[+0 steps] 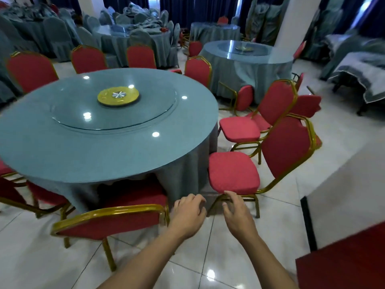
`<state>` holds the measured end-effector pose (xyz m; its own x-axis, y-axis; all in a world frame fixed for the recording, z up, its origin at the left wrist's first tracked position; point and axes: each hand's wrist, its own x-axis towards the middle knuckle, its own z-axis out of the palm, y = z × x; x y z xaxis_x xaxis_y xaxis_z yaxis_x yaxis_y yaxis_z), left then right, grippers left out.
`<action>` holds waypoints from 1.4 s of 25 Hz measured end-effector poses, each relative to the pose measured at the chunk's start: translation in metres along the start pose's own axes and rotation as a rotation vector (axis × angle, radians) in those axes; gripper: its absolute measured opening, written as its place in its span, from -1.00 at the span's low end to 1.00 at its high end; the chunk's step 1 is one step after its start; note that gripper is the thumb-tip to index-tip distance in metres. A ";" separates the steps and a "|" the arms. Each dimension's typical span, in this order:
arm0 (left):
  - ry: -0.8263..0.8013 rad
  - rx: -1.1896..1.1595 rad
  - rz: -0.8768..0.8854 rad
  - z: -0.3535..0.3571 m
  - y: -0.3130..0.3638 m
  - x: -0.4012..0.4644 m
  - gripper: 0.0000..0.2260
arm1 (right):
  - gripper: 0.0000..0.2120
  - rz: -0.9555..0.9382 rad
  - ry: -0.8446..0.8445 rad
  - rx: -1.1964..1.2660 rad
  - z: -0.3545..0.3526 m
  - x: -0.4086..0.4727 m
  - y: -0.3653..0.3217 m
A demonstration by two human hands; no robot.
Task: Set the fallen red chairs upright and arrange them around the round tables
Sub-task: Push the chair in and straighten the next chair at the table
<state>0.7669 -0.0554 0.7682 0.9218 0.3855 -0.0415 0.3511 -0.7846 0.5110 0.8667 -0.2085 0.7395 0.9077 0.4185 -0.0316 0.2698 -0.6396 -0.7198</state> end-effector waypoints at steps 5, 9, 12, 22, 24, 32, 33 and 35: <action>0.026 -0.047 0.075 0.049 0.086 0.026 -0.82 | -0.65 -0.012 0.077 0.015 -0.087 0.014 0.064; 0.016 -0.072 0.112 0.077 0.148 0.061 -0.83 | -0.67 -0.029 0.122 0.042 -0.148 0.040 0.106; 0.010 -0.078 0.158 0.095 0.190 0.100 -0.82 | -0.67 -0.023 0.165 0.066 -0.188 0.077 0.136; -0.063 -0.193 0.172 0.155 0.308 0.278 -0.82 | -0.65 0.012 0.180 -0.042 -0.288 0.256 0.227; -0.071 -0.211 0.165 0.159 0.325 0.309 -0.82 | -0.65 0.016 0.188 -0.049 -0.306 0.292 0.236; -0.017 -0.241 0.131 0.171 0.370 0.410 -0.78 | -0.66 -0.093 0.128 -0.076 -0.353 0.425 0.255; -0.012 -0.240 0.118 0.174 0.375 0.425 -0.78 | -0.66 -0.106 0.120 -0.091 -0.358 0.444 0.260; 0.001 -0.231 0.073 0.183 0.388 0.455 -0.78 | -0.65 -0.149 0.084 -0.110 -0.367 0.482 0.272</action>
<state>1.3527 -0.2730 0.7904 0.9431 0.3325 0.0034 0.2366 -0.6783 0.6957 1.4957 -0.4172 0.7831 0.8774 0.4615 0.1312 0.4328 -0.6431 -0.6317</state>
